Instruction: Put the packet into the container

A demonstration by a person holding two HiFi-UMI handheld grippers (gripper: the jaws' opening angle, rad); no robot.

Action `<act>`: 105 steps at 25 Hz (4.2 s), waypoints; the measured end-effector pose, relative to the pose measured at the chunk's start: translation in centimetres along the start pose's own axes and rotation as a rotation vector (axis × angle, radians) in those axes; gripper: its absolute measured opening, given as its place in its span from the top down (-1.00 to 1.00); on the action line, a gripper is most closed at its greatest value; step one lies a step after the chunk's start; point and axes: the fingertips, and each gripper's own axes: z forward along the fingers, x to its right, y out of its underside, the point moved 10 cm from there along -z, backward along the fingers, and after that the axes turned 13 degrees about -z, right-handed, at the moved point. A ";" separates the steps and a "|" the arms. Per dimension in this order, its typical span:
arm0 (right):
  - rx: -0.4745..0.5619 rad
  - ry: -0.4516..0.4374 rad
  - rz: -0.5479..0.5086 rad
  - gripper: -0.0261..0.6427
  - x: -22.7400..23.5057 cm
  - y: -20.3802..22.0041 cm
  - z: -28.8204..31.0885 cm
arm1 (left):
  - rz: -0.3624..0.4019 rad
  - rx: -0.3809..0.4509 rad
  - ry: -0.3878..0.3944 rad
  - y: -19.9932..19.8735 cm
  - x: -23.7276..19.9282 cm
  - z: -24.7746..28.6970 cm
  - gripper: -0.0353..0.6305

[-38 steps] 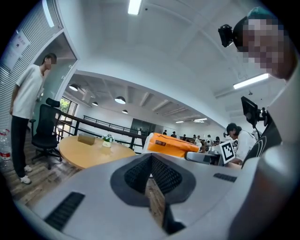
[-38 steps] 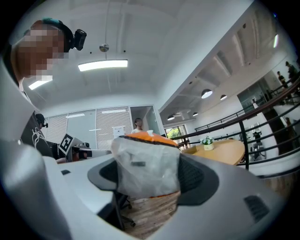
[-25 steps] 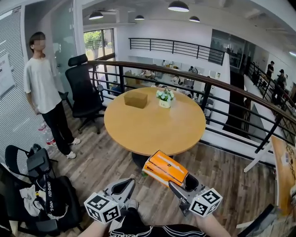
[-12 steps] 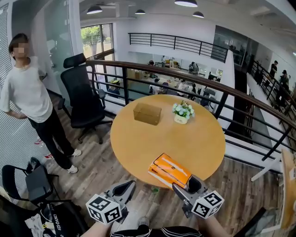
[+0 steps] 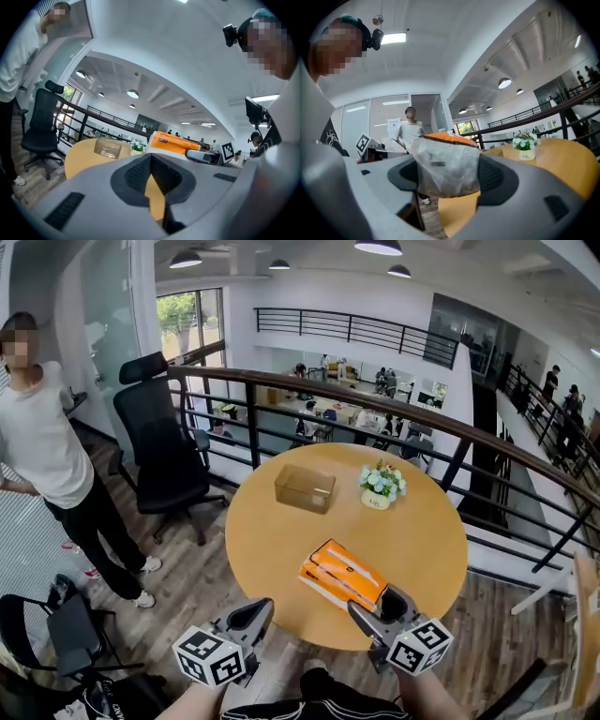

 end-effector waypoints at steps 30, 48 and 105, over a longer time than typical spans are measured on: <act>-0.039 -0.082 -0.134 -0.08 14.5 -3.1 16.5 | -0.022 -0.037 -0.047 -5.7 -6.8 13.0 0.88; -0.287 -0.181 -0.409 -0.08 20.9 2.2 31.5 | -0.116 -0.049 -0.094 -4.7 -10.8 16.7 0.88; -0.644 -0.420 -0.434 -0.39 23.3 5.0 37.3 | -0.212 -0.053 -0.127 -1.8 -13.8 18.2 0.88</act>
